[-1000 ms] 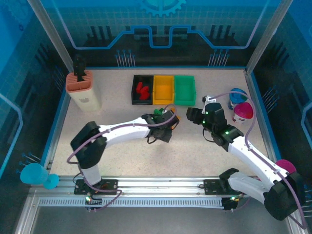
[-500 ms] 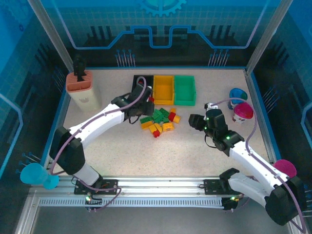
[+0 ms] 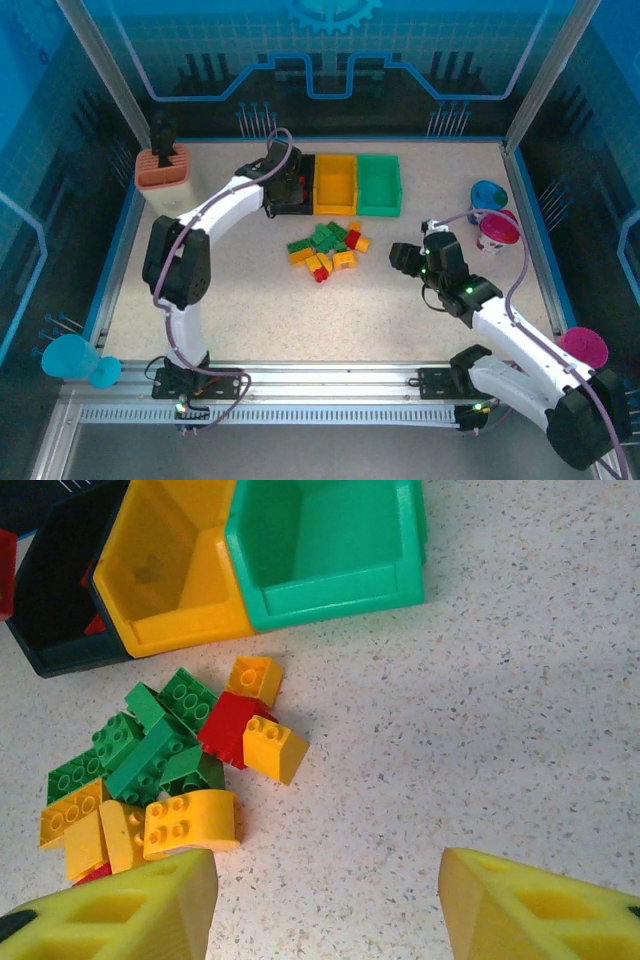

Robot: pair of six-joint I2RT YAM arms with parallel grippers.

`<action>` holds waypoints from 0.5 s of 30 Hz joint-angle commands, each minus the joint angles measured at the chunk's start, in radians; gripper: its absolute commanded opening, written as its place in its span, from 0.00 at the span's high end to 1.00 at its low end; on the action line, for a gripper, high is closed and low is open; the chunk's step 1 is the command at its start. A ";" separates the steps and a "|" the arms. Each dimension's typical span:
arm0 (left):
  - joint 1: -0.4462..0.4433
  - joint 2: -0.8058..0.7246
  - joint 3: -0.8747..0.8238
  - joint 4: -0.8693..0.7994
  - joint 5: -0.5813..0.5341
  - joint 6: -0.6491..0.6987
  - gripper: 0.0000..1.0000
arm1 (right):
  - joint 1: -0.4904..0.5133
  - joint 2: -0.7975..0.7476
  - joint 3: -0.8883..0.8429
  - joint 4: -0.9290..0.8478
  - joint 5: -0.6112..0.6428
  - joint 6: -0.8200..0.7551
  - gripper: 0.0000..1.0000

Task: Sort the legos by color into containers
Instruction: Place the lego in the container.

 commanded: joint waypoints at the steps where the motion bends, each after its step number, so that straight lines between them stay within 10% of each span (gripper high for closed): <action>1: 0.029 0.052 0.085 -0.027 0.014 0.011 0.74 | -0.015 -0.019 -0.006 -0.016 -0.006 0.014 0.39; 12: 0.059 0.204 0.276 -0.131 -0.034 0.046 0.67 | -0.016 -0.055 0.016 -0.064 -0.002 0.003 0.39; 15: 0.058 0.184 0.277 -0.142 -0.039 0.038 0.49 | -0.016 -0.070 0.016 -0.075 0.001 0.003 0.39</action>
